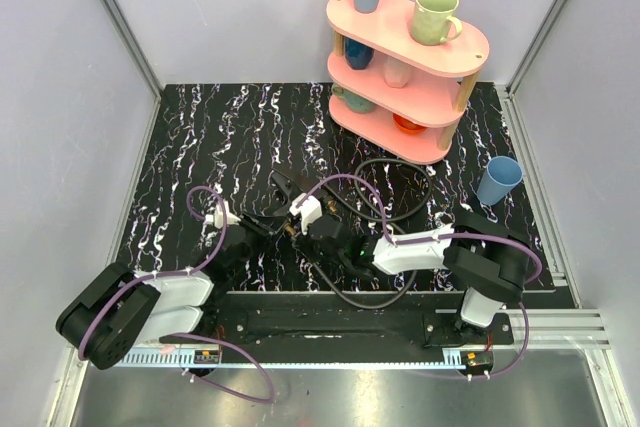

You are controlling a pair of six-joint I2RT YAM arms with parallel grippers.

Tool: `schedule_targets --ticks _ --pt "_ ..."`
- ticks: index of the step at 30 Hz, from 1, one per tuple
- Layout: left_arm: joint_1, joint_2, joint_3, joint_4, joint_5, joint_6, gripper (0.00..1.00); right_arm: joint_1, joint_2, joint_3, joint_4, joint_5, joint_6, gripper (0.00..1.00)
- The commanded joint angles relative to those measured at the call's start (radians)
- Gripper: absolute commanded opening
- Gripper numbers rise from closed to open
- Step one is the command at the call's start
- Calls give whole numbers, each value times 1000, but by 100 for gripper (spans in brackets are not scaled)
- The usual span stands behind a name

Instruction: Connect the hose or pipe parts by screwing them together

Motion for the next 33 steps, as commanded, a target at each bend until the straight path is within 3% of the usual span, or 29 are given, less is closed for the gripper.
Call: schedule_targets --ticks 1,17,33 --pt "-2 -33 -58 143 -13 17 0 9 -1 64 33 33 -4 0" --pt "-2 -100 -66 63 -3 12 0 9 -13 53 6 113 -35 0" --pt "-2 -93 -58 48 7 18 0 9 -73 33 69 7 -73 0"
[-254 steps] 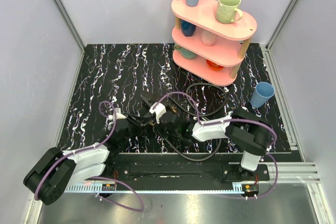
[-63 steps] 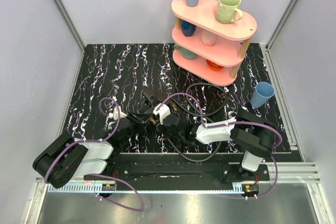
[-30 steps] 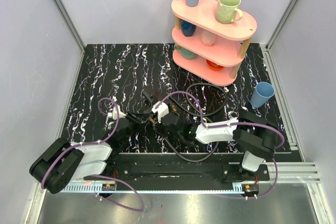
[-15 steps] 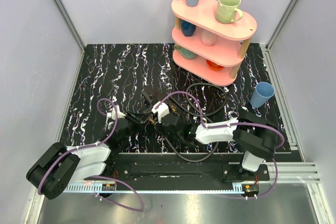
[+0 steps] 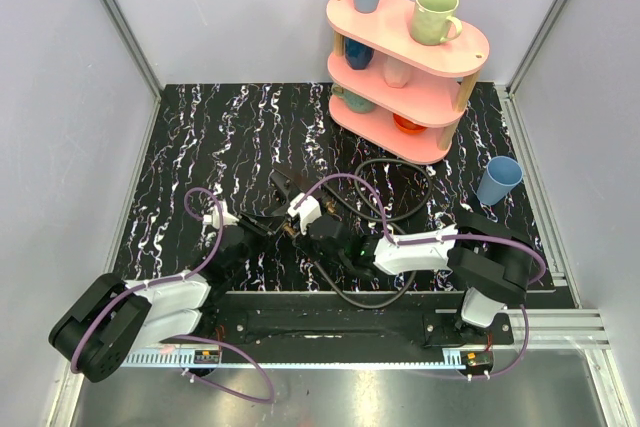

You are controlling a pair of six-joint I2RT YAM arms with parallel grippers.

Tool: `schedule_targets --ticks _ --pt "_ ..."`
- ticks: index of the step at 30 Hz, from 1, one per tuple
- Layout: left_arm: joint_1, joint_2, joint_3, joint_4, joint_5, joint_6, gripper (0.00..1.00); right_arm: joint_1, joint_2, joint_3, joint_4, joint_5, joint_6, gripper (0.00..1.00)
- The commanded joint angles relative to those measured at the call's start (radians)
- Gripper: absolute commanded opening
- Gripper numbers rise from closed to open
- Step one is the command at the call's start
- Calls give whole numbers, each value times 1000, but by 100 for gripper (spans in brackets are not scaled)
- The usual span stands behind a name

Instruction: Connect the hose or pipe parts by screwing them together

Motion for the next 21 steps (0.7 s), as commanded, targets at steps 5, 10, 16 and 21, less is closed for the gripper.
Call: schedule_targets --ticks 5,10,16,21 --pt "-4 -8 -59 136 22 11 0 3 -40 48 60 20 -11 0" --pt "-4 1 -63 146 38 -4 0 1 4 94 11 73 -12 0" --pt "-9 -1 -76 147 19 -14 0 -2 -17 78 52 8 22 0" --pt "-19 -7 -79 144 22 -23 0 -42 -13 94 34 2 57 0"
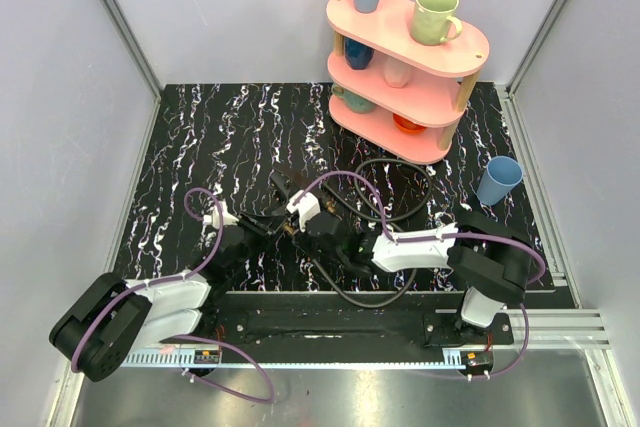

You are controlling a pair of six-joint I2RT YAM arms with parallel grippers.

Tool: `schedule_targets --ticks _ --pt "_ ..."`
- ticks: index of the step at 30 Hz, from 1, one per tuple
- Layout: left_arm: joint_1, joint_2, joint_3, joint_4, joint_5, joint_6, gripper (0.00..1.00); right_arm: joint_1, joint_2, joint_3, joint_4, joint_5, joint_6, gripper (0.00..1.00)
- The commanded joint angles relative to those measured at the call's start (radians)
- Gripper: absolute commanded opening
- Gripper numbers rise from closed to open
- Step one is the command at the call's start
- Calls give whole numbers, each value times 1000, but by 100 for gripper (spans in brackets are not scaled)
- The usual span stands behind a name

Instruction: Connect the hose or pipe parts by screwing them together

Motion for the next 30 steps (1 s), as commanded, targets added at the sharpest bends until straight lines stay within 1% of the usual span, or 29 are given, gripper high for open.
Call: schedule_targets --ticks 1,2,5,7,8,9,11,12,15,18,22,24,26,28,30 --pt "-21 -9 -79 139 19 -5 0 -39 -14 59 94 -17 34 0" --pt "-22 -5 -84 139 19 -10 0 -45 -7 58 105 -31 31 0" --pt "-22 15 -107 210 50 -22 0 -85 -14 27 170 -168 31 0" --pt "-24 17 -107 216 71 -15 0 -114 -23 -19 236 -294 42 0" --pt "-27 14 -112 210 76 -14 0 -152 -33 -43 270 -343 43 0" --pt "-30 6 -121 216 73 -16 0 -163 -34 -51 281 -418 42 0" --pt "-34 -3 -151 242 53 -10 0 -185 -30 -48 275 -475 33 0" --pt "-37 -15 -162 256 44 -5 0 -207 -24 -42 273 -536 37 0" --pt "-39 -45 -190 270 27 -8 0 -238 7 -16 281 -642 65 0" --pt "-44 -60 -187 267 27 1 0 -248 39 16 290 -702 100 0" --pt "-51 -49 -200 292 16 -27 0 -255 88 38 319 -713 137 0" --pt "-54 -37 -219 329 12 -48 0 -260 99 22 388 -722 181 0" --pt "-59 -37 -224 316 12 -64 0 -267 124 5 471 -735 216 0" --pt "-67 -39 -224 308 7 -68 0 -271 147 2 502 -747 258 0" --pt "-74 -46 -224 297 2 -73 0 -277 165 -7 568 -767 299 0"
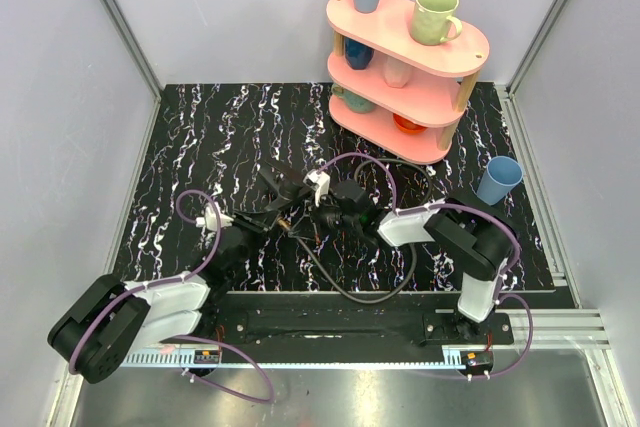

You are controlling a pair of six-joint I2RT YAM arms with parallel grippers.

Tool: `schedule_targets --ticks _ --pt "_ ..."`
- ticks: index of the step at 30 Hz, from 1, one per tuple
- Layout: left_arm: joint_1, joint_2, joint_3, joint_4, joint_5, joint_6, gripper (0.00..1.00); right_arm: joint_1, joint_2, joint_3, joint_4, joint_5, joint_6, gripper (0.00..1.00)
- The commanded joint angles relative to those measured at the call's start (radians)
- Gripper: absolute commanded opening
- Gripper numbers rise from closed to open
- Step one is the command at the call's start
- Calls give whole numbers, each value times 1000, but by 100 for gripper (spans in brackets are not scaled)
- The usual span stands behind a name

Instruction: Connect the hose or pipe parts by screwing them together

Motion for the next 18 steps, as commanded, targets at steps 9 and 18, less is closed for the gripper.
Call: schedule_targets --ticks 9,18 --pt "-63 -175 -213 112 104 -81 0 -38 124 -26 559 -138 344 0" --pt "-66 -367 -207 -82 88 -87 0 -49 239 -6 766 -167 507 0"
